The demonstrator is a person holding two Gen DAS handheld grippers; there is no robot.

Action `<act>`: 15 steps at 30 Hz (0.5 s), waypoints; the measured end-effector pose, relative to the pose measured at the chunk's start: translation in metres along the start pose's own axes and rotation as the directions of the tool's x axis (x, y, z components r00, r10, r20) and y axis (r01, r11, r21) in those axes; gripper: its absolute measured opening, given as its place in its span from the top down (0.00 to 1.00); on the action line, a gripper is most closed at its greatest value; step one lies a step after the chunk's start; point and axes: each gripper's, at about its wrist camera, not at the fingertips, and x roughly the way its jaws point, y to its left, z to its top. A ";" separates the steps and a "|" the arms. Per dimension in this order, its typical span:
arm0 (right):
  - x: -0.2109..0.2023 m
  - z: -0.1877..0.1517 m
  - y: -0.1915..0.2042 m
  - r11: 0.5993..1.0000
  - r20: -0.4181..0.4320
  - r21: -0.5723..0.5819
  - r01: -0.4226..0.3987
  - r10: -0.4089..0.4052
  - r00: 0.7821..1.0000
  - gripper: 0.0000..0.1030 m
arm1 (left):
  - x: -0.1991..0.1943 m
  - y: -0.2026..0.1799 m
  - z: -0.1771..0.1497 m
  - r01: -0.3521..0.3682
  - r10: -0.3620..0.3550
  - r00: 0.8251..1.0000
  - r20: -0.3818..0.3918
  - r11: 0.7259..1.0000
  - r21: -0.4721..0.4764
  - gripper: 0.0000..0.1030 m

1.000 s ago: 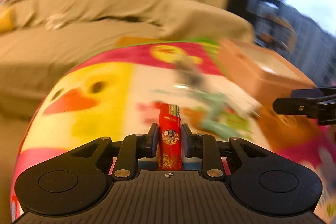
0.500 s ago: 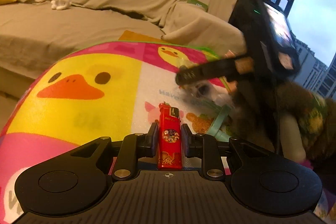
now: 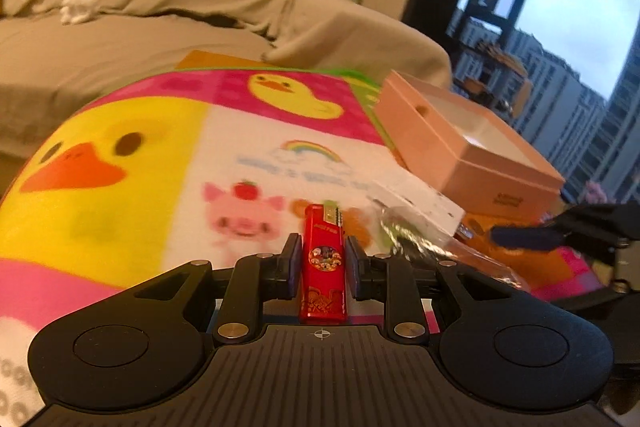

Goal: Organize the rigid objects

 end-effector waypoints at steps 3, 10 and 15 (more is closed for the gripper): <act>-0.014 -0.013 -0.008 0.997 0.018 -0.024 0.067 -0.067 0.998 0.36 | 0.004 -0.009 0.000 -0.020 0.020 1.000 -0.003 0.999 0.032 0.74; -0.025 -0.003 -0.042 0.987 0.032 0.163 0.003 -0.008 0.999 0.32 | 0.003 -0.010 -0.001 -0.028 0.028 1.000 0.000 0.999 0.035 0.74; 0.009 0.023 -0.064 0.944 0.022 0.331 -0.012 0.005 1.000 0.28 | 0.004 -0.010 -0.001 -0.030 0.030 1.000 0.001 0.999 0.037 0.74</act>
